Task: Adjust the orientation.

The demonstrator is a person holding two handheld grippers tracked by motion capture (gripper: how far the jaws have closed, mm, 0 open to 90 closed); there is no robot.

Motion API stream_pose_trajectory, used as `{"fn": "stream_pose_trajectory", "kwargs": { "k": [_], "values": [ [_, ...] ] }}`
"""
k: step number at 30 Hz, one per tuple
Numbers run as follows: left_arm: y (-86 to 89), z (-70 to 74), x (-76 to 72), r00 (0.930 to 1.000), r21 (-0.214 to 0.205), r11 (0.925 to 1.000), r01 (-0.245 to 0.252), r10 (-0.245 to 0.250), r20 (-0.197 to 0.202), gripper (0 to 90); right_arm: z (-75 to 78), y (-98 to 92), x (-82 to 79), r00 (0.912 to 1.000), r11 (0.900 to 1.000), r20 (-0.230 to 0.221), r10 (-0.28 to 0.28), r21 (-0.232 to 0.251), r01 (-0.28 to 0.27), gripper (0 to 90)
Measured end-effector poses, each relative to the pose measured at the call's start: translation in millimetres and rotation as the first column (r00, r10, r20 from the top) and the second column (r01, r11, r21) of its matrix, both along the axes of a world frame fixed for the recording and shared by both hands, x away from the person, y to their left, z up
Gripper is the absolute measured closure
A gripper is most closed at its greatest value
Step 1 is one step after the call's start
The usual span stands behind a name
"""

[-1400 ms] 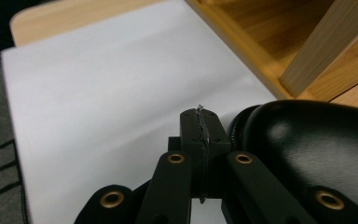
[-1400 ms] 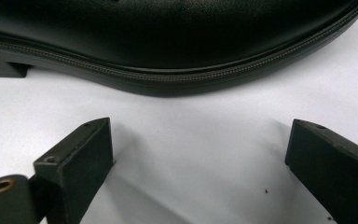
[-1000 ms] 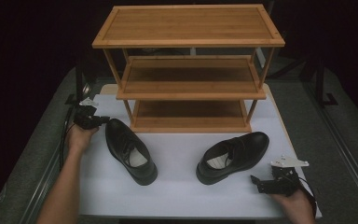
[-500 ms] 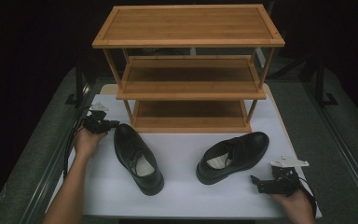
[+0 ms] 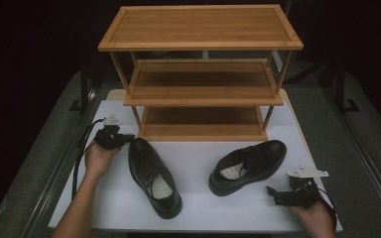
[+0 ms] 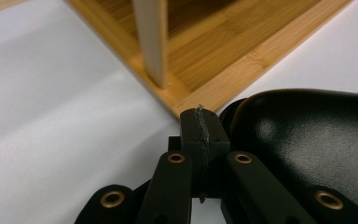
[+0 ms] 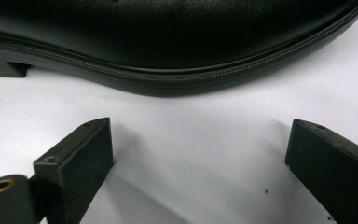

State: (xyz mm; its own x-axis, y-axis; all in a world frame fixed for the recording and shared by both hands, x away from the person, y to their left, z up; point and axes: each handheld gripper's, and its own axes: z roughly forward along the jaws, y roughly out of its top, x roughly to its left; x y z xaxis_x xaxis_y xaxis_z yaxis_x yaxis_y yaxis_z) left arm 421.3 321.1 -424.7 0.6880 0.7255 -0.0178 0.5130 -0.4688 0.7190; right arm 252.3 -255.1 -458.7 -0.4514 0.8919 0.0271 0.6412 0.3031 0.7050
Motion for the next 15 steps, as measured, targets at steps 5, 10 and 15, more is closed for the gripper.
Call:
{"fn": "stream_pose_trajectory", "kwargs": {
  "k": [5,10,15],
  "values": [
    [-8.0,-0.8,-5.0,0.9999,-0.006,0.9999,0.014,-0.014,-0.001,90.0,0.0,0.0,0.0,1.0,1.0,0.0,0.0,0.0,0.0,6.8],
    [-15.8,-1.4,-8.6,0.9995,0.002,0.9995,0.031,-0.031,0.003,90.0,0.0,0.0,0.0,1.0,1.0,0.0,0.0,0.0,0.0,6.8],
    [-11.7,0.9,-11.4,0.9997,0.004,0.9998,0.02,-0.02,0.013,90.0,0.0,0.0,-0.1,1.0,1.0,0.0,0.0,0.0,0.0,6.8]
  ]
}}
